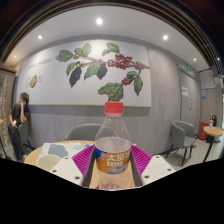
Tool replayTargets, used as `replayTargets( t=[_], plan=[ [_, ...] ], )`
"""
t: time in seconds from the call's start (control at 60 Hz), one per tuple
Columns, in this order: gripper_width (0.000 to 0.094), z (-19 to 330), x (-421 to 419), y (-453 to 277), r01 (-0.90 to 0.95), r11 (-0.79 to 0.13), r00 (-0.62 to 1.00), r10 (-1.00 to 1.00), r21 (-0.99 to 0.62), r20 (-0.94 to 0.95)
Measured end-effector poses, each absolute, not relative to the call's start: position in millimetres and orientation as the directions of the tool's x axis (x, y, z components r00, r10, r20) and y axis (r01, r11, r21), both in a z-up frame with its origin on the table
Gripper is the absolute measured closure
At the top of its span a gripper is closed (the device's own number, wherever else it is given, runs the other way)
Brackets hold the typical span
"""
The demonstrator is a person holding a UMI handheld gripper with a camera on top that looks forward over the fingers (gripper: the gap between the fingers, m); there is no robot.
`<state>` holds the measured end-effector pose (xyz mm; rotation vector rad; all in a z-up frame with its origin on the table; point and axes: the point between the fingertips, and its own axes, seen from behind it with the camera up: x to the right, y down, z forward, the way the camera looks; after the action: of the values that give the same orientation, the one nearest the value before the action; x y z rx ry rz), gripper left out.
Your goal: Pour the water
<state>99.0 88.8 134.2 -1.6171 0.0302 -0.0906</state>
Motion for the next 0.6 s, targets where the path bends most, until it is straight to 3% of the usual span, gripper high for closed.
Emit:
replayTargets(
  t=[0.05, 0.1, 0.267, 0.6],
  plan=[
    [0.0079, 128.3, 103.5, 87.0, 0.07, -0.099, 0.993, -0.083, -0.993, 0.078],
    [0.0115, 130.9, 109.1, 81.0, 0.081, -0.106, 0.991, -0.098, -0.991, 0.091],
    [0.0074, 133.5, 96.0, 41.8, 0.052, -0.137, 0.995, -0.073, -0.989, 0.063],
    [0.0086, 103.5, 19.0, -132.6, -0.044, -0.239, 0.991, 0.116, -0.97, -0.074]
  ],
)
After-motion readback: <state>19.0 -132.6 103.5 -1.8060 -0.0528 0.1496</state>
